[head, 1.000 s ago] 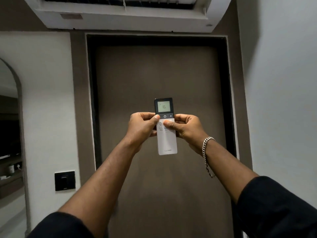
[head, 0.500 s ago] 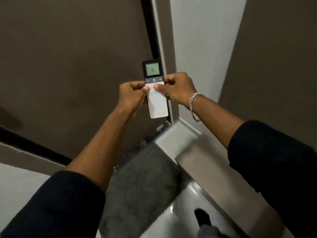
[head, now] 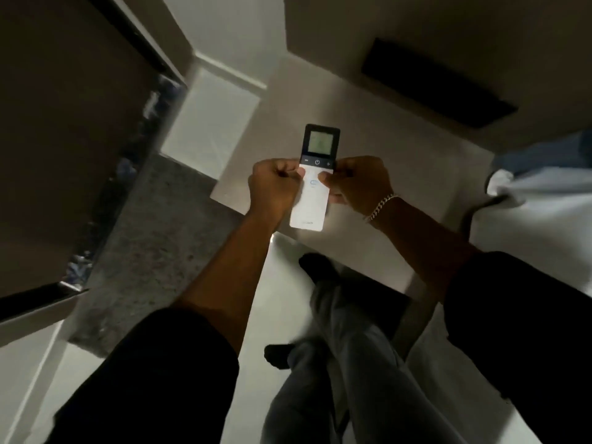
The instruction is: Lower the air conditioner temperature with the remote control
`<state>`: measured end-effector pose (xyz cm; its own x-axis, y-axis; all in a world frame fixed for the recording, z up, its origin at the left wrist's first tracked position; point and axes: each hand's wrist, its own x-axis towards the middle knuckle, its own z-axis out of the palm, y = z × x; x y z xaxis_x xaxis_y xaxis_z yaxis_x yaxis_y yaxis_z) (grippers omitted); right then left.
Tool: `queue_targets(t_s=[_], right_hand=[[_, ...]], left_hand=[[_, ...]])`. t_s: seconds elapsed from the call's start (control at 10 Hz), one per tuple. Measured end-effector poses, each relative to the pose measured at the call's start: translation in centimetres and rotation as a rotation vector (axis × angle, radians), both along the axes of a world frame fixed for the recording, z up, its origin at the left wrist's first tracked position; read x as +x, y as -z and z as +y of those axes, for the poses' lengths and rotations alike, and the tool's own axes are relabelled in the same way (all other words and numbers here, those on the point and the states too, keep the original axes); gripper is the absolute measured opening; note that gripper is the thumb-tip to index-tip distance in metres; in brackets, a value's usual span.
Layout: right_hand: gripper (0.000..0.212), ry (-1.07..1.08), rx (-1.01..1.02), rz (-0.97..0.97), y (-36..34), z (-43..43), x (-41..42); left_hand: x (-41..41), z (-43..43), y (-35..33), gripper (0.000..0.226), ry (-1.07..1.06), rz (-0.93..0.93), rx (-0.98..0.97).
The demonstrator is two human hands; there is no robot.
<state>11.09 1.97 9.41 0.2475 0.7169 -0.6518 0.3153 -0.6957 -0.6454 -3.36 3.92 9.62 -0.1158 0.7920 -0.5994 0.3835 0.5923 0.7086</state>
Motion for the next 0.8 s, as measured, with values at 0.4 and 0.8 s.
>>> queue_targets(t_s=[0.4, 0.8], right_hand=[[0.025, 0.247, -0.164, -0.102, 12.8, -3.4, 1.7], [0.031, 0.103, -0.085, -0.322, 8.0, -3.1, -0.5]], left_hand=[[4.9, -1.8, 11.8, 0.013, 0.545, 0.335, 0.208], [0.7, -3.3, 4.7, 0.030, 0.428, 0.157, 0.189]])
